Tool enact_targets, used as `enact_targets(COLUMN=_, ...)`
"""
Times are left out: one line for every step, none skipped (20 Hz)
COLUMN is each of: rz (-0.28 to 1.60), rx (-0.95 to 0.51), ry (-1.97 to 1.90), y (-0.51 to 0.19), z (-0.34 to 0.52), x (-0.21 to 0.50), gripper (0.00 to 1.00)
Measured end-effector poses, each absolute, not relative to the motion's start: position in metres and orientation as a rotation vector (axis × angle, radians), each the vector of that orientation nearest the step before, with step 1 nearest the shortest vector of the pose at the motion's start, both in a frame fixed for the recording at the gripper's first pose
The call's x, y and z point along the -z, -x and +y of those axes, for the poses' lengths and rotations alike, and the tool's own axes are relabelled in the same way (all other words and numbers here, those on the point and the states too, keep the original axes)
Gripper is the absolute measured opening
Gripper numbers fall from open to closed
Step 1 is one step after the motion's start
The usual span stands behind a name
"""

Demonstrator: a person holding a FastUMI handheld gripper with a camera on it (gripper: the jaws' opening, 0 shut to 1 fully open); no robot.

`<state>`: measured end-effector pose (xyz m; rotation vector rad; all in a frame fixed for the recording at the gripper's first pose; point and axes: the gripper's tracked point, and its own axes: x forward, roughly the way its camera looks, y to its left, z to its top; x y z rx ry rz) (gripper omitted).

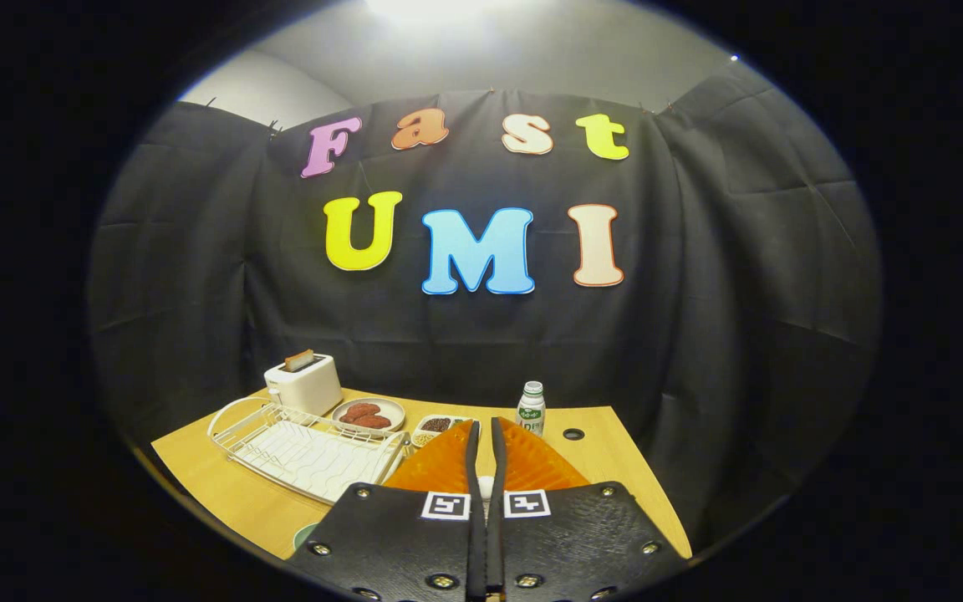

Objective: Take the plate from the dish rack, then take the spoon from the basket and place it into the plate.

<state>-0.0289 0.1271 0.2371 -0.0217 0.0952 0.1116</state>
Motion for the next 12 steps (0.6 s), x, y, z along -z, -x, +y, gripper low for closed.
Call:
enact_targets(rz=0.100, rx=-0.118, ry=0.021, y=0.034, z=0.133, x=-0.233, gripper=0.01)
enact_targets(rz=0.109, rx=-0.121, ry=0.023, y=0.037, z=0.138, x=-0.229, gripper=0.01)
enact_targets(rz=0.126, rx=-0.133, ry=0.018, y=0.041, z=0.145, x=-0.222, gripper=0.01)
enact_targets(rz=0.140, rx=-0.150, ry=0.010, y=0.045, z=0.154, x=-0.216, gripper=0.01)
enact_targets(rz=0.152, rx=-0.158, ry=0.006, y=0.048, z=0.160, x=-0.210, gripper=0.01)
enact_targets(rz=0.163, rx=-0.164, ry=0.012, y=0.051, z=0.165, x=-0.205, gripper=0.01)
enact_targets(rz=0.173, rx=-0.167, ry=0.016, y=0.054, z=0.170, x=-0.200, gripper=0.01)
enact_targets(rz=0.186, rx=-0.172, ry=0.018, y=0.056, z=0.176, x=-0.196, gripper=0.01)
enact_targets(rz=0.198, rx=-0.185, ry=0.017, y=0.059, z=0.183, x=-0.192, gripper=0.01)
enact_targets(rz=0.205, rx=-0.198, ry=0.015, y=0.059, z=0.189, x=-0.189, gripper=0.01)
enact_targets(rz=0.218, rx=-0.205, ry=0.017, y=0.060, z=0.194, x=-0.185, gripper=0.01)
enact_targets(rz=0.232, rx=-0.210, ry=0.021, y=0.059, z=0.198, x=-0.179, gripper=0.01)
